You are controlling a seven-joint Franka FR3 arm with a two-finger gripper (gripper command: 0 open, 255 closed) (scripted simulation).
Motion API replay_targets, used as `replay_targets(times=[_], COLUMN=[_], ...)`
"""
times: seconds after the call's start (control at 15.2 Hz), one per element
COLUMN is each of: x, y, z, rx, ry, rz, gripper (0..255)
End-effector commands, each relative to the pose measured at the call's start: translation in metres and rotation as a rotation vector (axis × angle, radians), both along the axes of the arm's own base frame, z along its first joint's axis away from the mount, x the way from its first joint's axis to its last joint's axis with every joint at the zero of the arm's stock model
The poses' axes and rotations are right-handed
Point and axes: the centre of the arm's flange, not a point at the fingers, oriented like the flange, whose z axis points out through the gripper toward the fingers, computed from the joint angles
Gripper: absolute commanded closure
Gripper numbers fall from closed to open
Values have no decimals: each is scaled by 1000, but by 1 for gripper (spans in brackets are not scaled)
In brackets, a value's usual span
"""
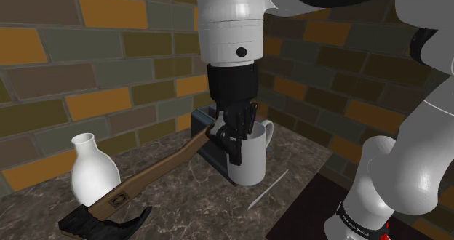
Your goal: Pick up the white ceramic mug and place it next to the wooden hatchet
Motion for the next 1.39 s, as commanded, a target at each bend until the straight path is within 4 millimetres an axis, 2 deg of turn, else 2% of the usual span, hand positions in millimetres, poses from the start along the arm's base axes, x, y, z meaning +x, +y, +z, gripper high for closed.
replay_targets(times=[0.0, 1.32], x=[0, 0], y=[1, 1], z=[-11, -117], rx=[0, 0], ry=[-1, -1], rz=[0, 0], gripper=[255, 255])
